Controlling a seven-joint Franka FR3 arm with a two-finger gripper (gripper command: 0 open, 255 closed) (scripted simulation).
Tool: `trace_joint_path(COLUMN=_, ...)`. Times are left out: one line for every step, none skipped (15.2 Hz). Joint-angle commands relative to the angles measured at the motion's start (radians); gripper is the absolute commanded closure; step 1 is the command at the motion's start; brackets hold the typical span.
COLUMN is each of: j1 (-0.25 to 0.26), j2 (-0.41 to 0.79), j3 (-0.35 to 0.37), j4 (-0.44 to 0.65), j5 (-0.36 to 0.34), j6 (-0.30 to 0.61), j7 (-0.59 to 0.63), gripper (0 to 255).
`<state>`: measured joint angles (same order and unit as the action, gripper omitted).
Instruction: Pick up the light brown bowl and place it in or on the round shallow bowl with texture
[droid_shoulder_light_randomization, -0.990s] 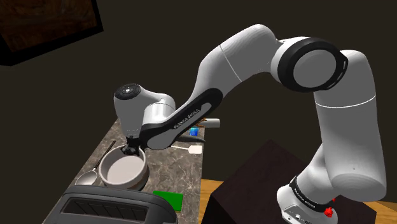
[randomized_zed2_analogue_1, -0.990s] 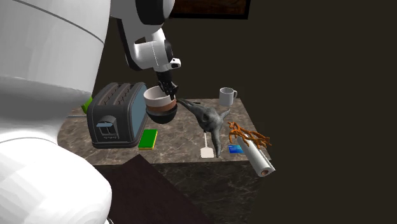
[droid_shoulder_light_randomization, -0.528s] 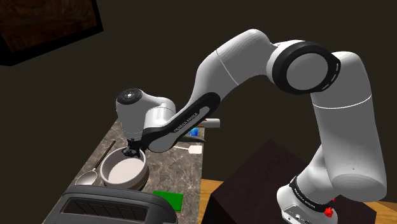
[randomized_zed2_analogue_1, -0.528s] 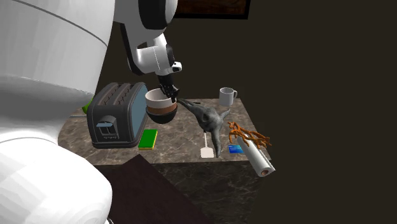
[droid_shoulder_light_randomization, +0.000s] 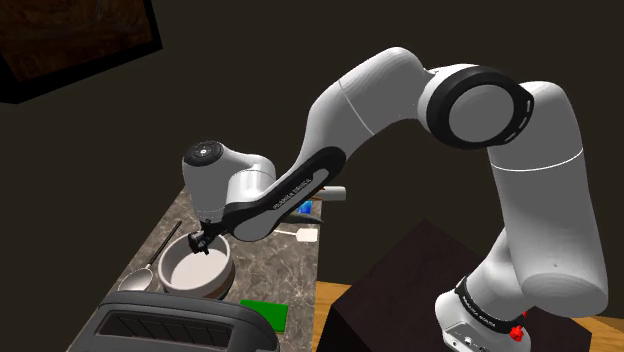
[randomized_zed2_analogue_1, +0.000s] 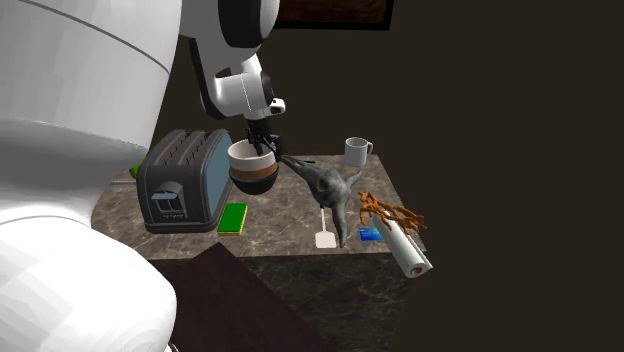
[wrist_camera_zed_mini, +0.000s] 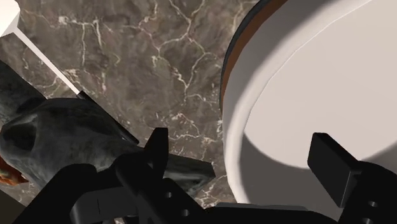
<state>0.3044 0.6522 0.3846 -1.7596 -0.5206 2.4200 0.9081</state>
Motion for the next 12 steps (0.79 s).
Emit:
trace_joint_path(j1=0.000, j2=-0.003, j3=0.001, j4=-0.004, j5=0.000, j6=0.001, j7=0.001, gripper=0)
trace_joint_path(j1=-0.007, j2=-0.029, j3=0.012, j4=-0.011, j5=0.013, j6=-0.017, j7=-0.006, gripper=0)
trace_joint_path(j1=-0.013, j2=-0.055, j3=0.023, j4=-0.018, j5=0.026, j6=-0.036, j7=-0.014, gripper=0)
trace_joint_path(j1=-0.019, j2=-0.080, j3=0.034, j4=-0.023, j5=0.040, j6=-0.055, j7=-0.022, gripper=0)
trace_joint_path(j1=-0.024, j2=-0.099, j3=0.042, j4=-0.026, j5=0.051, j6=-0.070, j7=-0.028, gripper=0)
trace_joint_path(j1=-0.024, j2=-0.099, j3=0.042, j4=-0.026, j5=0.051, j6=-0.070, j7=-0.028, gripper=0)
trace_joint_path(j1=-0.024, j2=-0.099, j3=0.042, j4=-0.026, j5=0.051, j6=-0.070, j7=-0.028, gripper=0)
trace_joint_path(j1=-0.024, j2=-0.099, j3=0.042, j4=-0.026, j5=0.051, j6=-0.070, j7=-0.028, gripper=0)
trace_joint_path(j1=-0.024, j2=-0.099, j3=0.042, j4=-0.026, j5=0.051, j6=-0.070, j7=-0.028, gripper=0)
trace_joint_path(j1=-0.024, j2=-0.099, j3=0.042, j4=-0.026, j5=0.051, j6=-0.070, j7=-0.028, gripper=0)
trace_joint_path(j1=-0.024, j2=-0.099, j3=0.042, j4=-0.026, j5=0.051, j6=-0.070, j7=-0.028, gripper=0)
trace_joint_path(j1=-0.024, j2=-0.099, j3=0.042, j4=-0.026, j5=0.051, j6=-0.070, j7=-0.028, gripper=0)
